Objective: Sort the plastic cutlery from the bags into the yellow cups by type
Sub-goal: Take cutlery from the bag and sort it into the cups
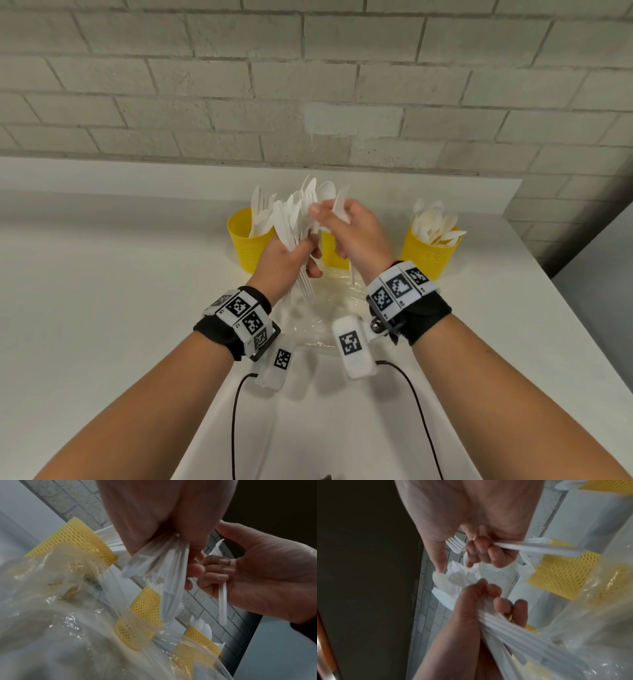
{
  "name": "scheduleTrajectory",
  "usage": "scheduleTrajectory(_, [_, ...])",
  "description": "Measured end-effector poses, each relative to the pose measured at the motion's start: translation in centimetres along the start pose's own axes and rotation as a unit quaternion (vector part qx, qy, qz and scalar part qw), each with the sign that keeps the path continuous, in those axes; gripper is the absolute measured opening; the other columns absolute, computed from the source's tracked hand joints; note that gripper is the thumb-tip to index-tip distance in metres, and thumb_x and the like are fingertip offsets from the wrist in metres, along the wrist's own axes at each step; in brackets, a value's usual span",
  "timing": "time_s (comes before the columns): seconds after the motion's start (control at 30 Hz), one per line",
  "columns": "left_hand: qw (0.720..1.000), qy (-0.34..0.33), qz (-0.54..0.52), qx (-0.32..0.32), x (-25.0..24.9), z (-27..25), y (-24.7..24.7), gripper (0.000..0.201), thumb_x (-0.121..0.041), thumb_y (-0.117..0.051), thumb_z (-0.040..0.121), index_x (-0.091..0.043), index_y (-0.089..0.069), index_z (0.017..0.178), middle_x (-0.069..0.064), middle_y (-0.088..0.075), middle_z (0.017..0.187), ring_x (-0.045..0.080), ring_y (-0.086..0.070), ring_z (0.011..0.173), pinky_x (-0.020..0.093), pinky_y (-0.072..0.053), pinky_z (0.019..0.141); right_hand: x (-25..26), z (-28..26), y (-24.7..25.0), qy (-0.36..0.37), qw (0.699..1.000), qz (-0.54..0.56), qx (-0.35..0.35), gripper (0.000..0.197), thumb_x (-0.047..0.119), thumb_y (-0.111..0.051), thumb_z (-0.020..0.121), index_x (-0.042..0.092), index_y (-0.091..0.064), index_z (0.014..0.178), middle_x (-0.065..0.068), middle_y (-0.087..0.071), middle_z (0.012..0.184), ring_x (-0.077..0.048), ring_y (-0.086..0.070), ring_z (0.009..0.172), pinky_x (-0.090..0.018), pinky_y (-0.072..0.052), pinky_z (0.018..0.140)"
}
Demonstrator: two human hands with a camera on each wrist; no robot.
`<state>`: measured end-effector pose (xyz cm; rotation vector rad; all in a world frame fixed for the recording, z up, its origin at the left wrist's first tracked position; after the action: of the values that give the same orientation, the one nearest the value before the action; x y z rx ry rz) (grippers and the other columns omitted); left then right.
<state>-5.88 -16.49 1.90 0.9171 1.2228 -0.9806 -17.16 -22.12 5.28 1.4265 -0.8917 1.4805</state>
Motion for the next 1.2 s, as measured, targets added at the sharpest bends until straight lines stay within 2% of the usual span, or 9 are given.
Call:
scheduleTrajectory(0.13, [1.0, 0.004, -0.016, 0.021, -0.1, -0.1, -0.5, 0.012, -0.022, -0.052, 0.097, -0.014, -0.06, 0.103, 0.001, -0.051, 0.064, 0.015, -0.052, 0.046, 0.043, -0.056, 0.061, 0.1, -0.1, 0.1, 0.031, 0.999, -0.018, -0.008, 0.021, 0.029, -0.067, 0.086, 0.009, -0.06, 0.092, 0.009, -0.059, 0.072, 0.005, -0.049, 0.043, -0.008, -0.035, 0.046])
scheduleTrajectory(0.33, [0.999, 0.033, -0.037, -0.022, -0.4, 0.5, -0.4, 0.033, -0.04, -0.052, 0.094, -0.012, -0.058, 0.078, -0.001, -0.056, 0.058, 0.018, -0.056, 0.044, 0.038, -0.056, 0.056, 0.9, 1.3, 1.7, 0.053, 0.999, -0.008, -0.008, 0.019, 0.031, -0.045, 0.098, 0.023, -0.053, 0.082, 0.006, -0.04, 0.061, -0.004, -0.035, 0.047, -0.022, -0.029, 0.05])
scheduleTrajectory(0.47, [0.997, 0.044, -0.032, -0.063, 0.1, 1.4, 0.6, 0.028, -0.037, -0.056, 0.093, -0.009, -0.056, 0.089, 0.003, -0.055, 0.068, 0.019, -0.06, 0.045, 0.029, -0.053, 0.048, 2.9, 3.4, 4.3, 0.088, 0.99, -0.016, -0.109, 0.021, 0.03, -0.037, 0.101, 0.026, -0.048, 0.083, 0.005, -0.046, 0.064, -0.005, -0.039, 0.05, -0.022, -0.033, 0.052])
scheduleTrajectory(0.63, [0.997, 0.043, -0.016, -0.059, 0.6, 1.4, 0.9, 0.025, -0.04, -0.056, 0.093, -0.015, -0.057, 0.092, 0.0, -0.055, 0.069, 0.019, -0.06, 0.047, 0.038, -0.056, 0.058, 2.4, 5.9, 5.6, 0.112, 0.973, -0.149, -0.136, 0.011, 0.021, -0.037, 0.101, 0.013, -0.043, 0.095, 0.0, -0.057, 0.07, -0.005, -0.052, 0.058, -0.005, -0.036, 0.05])
scheduleTrajectory(0.77, [0.998, 0.043, -0.011, -0.049, 0.8, 1.3, 0.6, 0.028, -0.038, -0.055, 0.094, -0.01, -0.057, 0.089, -0.001, -0.056, 0.067, 0.017, -0.06, 0.046, 0.049, -0.057, 0.066, -1.7, 7.0, 4.8, 0.045, 0.953, -0.291, -0.066, 0.013, 0.022, -0.05, 0.094, 0.011, -0.056, 0.098, -0.012, -0.066, 0.097, -0.027, -0.063, 0.084, -0.03, -0.049, 0.076])
scheduleTrajectory(0.9, [0.998, 0.043, -0.017, -0.05, 1.0, 1.3, 0.7, 0.027, -0.037, -0.056, 0.093, -0.011, -0.057, 0.089, -0.001, -0.056, 0.067, 0.015, -0.059, 0.045, 0.055, -0.056, 0.07, -3.1, 6.9, 4.4, 0.018, 0.939, -0.342, -0.041, 0.024, 0.028, -0.067, 0.083, 0.015, -0.059, 0.101, -0.007, -0.058, 0.109, -0.02, -0.054, 0.086, -0.025, -0.04, 0.077])
scheduleTrajectory(1.0, [0.998, 0.038, -0.021, -0.048, 1.1, 1.5, 0.8, 0.025, -0.037, -0.057, 0.093, -0.012, -0.058, 0.092, -0.001, -0.056, 0.066, 0.014, -0.057, 0.045, 0.06, -0.056, 0.076, -0.3, 6.9, 4.4, 0.074, 0.953, -0.285, -0.073, 0.033, 0.03, -0.043, 0.098, 0.003, -0.056, 0.112, -0.016, -0.053, 0.114, -0.031, -0.053, 0.104, -0.03, -0.037, 0.085])
scheduleTrajectory(1.07, [0.998, 0.033, -0.026, -0.045, 1.1, 1.7, 0.8, 0.024, -0.038, -0.057, 0.093, -0.014, -0.058, 0.091, -0.002, -0.056, 0.064, 0.016, -0.058, 0.045, 0.059, -0.054, 0.082, 1.9, 6.7, 4.4, 0.137, 0.93, -0.326, -0.101, 0.038, 0.025, -0.03, 0.102, 0.007, -0.062, 0.11, -0.018, -0.052, 0.112, -0.031, -0.046, 0.11, -0.033, -0.031, 0.092])
scheduleTrajectory(1.2, [0.998, 0.03, -0.046, -0.033, 1.0, 1.7, 0.7, 0.023, -0.035, -0.056, 0.094, -0.013, -0.058, 0.087, 0.0, -0.056, 0.062, 0.018, -0.058, 0.046, 0.057, -0.055, 0.083, 3.3, 6.9, 4.1, 0.185, 0.951, -0.228, -0.094, 0.036, 0.03, -0.03, 0.103, 0.023, -0.062, 0.116, -0.006, -0.04, 0.107, -0.013, -0.039, 0.1, -0.013, -0.023, 0.084])
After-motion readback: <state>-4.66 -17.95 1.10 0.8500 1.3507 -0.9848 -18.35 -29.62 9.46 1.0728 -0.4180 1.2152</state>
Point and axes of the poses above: each hand's wrist, its own z-axis towards the middle knuckle, its own y-axis out of the back of the hand, x = y × z, the point moved 3 cm from there along z, towards the middle knuckle
